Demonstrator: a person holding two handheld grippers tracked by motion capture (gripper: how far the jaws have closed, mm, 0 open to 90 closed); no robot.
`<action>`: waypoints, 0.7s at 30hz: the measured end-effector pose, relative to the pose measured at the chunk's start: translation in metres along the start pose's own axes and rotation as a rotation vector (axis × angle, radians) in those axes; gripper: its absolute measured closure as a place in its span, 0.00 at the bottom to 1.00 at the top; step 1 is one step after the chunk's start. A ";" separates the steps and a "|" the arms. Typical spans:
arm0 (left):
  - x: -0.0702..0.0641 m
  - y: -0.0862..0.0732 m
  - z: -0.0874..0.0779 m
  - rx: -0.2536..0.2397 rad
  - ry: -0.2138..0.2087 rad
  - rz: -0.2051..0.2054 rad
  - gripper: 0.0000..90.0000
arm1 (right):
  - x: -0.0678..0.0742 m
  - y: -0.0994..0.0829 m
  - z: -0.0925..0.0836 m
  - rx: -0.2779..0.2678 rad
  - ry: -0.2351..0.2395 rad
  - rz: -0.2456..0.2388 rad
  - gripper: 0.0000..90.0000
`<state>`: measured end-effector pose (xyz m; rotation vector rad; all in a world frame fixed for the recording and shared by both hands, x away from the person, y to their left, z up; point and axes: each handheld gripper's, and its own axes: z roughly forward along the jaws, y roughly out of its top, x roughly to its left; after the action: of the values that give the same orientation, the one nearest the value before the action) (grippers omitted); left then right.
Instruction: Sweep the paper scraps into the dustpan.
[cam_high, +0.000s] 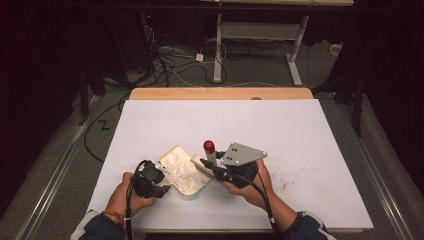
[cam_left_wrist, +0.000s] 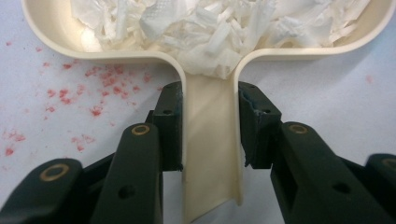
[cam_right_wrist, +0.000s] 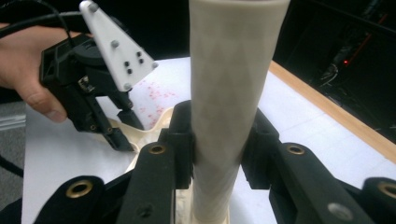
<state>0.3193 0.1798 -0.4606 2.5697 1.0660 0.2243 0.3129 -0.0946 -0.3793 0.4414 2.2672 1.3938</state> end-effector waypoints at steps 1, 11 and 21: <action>0.000 0.000 0.000 0.000 0.000 -0.001 0.70 | -0.003 0.000 -0.003 -0.004 -0.008 0.004 0.78; 0.000 0.004 0.002 -0.001 0.001 -0.014 0.70 | -0.028 -0.005 -0.048 -0.034 -0.083 0.035 0.78; 0.000 0.005 0.003 -0.012 0.004 -0.030 0.70 | -0.048 -0.019 -0.098 -0.025 -0.146 0.064 0.78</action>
<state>0.3231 0.1761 -0.4613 2.5417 1.1003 0.2277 0.3017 -0.2004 -0.3480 0.5920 2.1334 1.3724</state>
